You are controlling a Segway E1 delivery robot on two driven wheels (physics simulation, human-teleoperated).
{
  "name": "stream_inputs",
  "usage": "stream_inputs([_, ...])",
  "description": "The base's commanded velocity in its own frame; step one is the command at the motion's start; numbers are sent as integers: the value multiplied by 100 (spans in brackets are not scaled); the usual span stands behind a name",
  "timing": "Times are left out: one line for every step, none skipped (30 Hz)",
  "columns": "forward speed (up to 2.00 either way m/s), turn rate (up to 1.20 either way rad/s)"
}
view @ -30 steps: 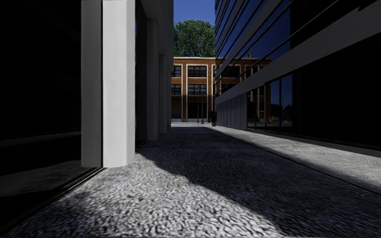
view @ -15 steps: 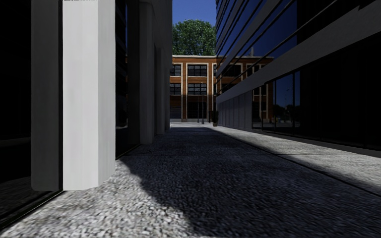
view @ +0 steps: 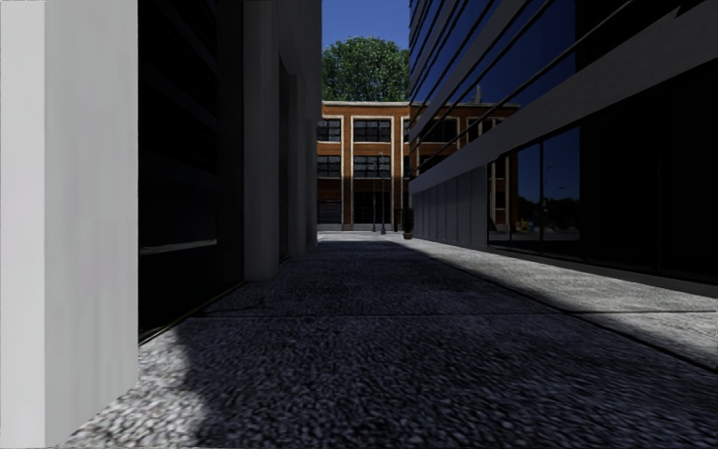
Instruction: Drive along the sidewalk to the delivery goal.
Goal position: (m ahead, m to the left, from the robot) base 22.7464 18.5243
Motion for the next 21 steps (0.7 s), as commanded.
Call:
stream_inputs([200,0])
stream_inputs([200,0])
stream_inputs([200,0])
stream_inputs([200,0])
stream_inputs([200,0])
stream_inputs([200,0])
stream_inputs([200,0])
stream_inputs([200,0])
stream_inputs([200,0])
stream_inputs([200,0])
stream_inputs([200,0])
stream_inputs([200,0])
stream_inputs([200,0])
stream_inputs([200,0])
stream_inputs([200,0])
stream_inputs([200,0])
stream_inputs([200,0])
stream_inputs([200,0])
stream_inputs([200,0])
stream_inputs([200,0])
stream_inputs([200,0])
